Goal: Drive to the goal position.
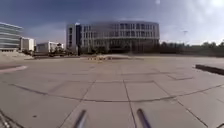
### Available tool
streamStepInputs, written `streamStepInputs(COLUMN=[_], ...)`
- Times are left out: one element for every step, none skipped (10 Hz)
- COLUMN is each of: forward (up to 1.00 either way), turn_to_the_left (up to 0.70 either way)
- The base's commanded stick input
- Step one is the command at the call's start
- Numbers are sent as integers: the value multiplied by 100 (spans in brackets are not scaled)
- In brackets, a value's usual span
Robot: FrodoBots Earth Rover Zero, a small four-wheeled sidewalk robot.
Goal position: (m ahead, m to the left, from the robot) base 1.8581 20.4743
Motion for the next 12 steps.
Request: streamStepInputs(forward=[70, 70, 70, 70, 70, 70, 70, 70, 70, 70, 70, 70], turn_to_the_left=[0, 0, 0, 0, 0, 0, 0, 0, 0, 0, 0, 0])
